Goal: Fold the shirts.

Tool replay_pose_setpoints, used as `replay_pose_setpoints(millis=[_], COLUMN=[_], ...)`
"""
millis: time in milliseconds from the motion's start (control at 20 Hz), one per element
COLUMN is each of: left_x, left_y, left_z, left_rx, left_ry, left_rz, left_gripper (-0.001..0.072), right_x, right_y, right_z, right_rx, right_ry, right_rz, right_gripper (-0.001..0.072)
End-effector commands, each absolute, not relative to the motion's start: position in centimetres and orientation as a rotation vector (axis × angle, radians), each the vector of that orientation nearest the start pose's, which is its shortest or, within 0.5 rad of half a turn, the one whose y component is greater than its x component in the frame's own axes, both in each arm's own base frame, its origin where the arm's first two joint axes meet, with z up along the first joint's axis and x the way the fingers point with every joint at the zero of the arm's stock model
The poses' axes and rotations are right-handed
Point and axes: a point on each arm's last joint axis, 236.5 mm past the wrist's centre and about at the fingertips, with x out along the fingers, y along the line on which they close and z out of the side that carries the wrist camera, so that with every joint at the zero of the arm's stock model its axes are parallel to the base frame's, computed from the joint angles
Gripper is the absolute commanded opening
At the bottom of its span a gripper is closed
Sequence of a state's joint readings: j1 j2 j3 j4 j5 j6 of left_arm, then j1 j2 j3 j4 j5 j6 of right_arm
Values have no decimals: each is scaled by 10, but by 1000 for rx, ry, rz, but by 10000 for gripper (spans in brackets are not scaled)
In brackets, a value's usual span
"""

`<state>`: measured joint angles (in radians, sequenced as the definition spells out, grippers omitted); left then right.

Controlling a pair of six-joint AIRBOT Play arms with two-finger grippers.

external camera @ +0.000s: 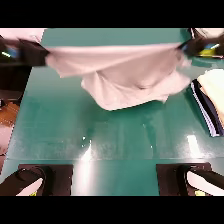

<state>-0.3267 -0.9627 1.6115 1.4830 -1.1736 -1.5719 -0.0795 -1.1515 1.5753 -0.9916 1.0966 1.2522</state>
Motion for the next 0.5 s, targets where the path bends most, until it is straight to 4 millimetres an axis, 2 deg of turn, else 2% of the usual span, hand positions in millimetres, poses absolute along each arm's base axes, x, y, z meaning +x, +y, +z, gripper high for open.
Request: replay_pose_setpoints(millis=[0,100,200,350,450], left_x=[309,282,254,217,203], left_y=[-129,-125,-123,-126,-127], left_z=[409,444,472,505,519], left_rx=[3,-14,-30,-47,-55], left_ry=[343,257,193,118,78], left_rz=[-416,-436,-471,-534,-560], left_gripper=[22,22,21,21,21], right_x=[373,334,299,260,250], right_y=[72,72,72,69,60], right_z=[398,448,481,510,522], right_rx=[63,24,-19,-66,-93], right_ry=[296,175,92,25,3], right_rz=[399,385,369,330,284], right_gripper=[13,13,13,13,12])
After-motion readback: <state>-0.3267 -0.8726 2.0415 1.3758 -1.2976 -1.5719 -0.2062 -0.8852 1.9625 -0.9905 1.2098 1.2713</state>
